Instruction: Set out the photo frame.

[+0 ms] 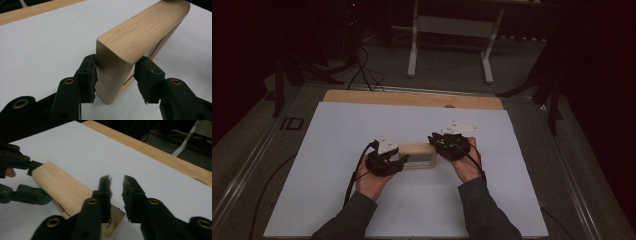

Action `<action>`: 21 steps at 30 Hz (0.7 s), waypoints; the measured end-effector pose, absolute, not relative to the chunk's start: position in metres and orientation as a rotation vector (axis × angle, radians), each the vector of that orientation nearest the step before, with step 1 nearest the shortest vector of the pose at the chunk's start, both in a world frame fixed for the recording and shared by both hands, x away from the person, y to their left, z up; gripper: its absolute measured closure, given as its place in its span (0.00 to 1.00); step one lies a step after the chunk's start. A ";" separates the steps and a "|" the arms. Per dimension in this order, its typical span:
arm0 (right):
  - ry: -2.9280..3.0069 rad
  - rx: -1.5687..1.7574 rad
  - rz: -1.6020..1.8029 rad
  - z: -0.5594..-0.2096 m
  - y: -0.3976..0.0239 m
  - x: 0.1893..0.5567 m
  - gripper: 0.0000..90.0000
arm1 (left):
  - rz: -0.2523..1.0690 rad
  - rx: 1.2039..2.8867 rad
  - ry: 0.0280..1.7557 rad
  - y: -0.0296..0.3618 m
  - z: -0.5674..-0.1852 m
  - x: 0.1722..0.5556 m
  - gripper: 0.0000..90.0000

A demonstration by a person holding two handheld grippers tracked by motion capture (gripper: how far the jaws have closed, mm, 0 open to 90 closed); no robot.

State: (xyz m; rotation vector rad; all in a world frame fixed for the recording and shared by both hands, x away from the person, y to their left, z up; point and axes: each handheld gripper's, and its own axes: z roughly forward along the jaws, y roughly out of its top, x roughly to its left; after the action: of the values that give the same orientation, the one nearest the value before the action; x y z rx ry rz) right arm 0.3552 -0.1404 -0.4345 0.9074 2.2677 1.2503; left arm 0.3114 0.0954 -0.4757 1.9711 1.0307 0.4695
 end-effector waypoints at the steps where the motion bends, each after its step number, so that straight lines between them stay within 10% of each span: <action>1: 2.273 0.895 1.257 -0.434 -0.141 0.355 0.77 | 0.470 1.971 1.031 0.095 -0.476 0.311 0.59; 21: 2.345 0.834 1.305 -0.448 -0.155 0.340 0.45 | 0.473 1.972 1.036 0.095 -0.476 0.312 0.59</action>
State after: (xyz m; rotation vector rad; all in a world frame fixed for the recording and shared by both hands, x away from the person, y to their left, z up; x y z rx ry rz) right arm 0.3400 -0.1553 -0.4480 0.8338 2.3453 1.3052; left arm 0.3118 0.0951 -0.4760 1.9718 1.0356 0.4734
